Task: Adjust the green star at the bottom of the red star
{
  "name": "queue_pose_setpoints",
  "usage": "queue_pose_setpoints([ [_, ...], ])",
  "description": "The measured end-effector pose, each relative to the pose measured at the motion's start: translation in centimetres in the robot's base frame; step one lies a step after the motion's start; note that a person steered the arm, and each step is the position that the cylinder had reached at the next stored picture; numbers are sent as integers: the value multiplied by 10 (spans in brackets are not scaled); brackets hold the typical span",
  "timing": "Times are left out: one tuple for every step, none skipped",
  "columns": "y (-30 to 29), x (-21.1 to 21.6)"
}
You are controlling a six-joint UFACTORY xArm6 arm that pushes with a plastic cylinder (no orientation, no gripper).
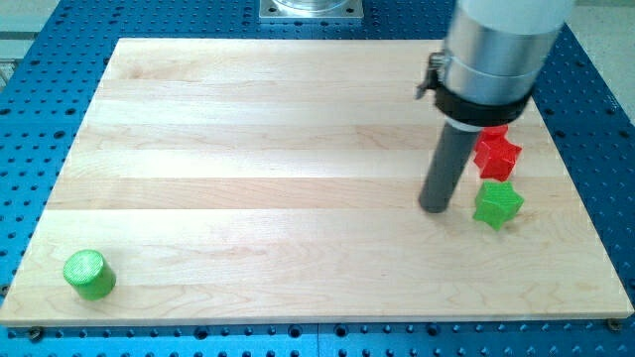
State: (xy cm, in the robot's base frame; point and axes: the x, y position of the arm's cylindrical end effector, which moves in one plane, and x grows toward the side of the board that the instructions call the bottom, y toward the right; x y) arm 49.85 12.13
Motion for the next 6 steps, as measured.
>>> queue_pose_setpoints([
  [3, 0],
  [2, 12],
  [3, 16],
  [3, 17],
  [-4, 44],
  [18, 60],
])
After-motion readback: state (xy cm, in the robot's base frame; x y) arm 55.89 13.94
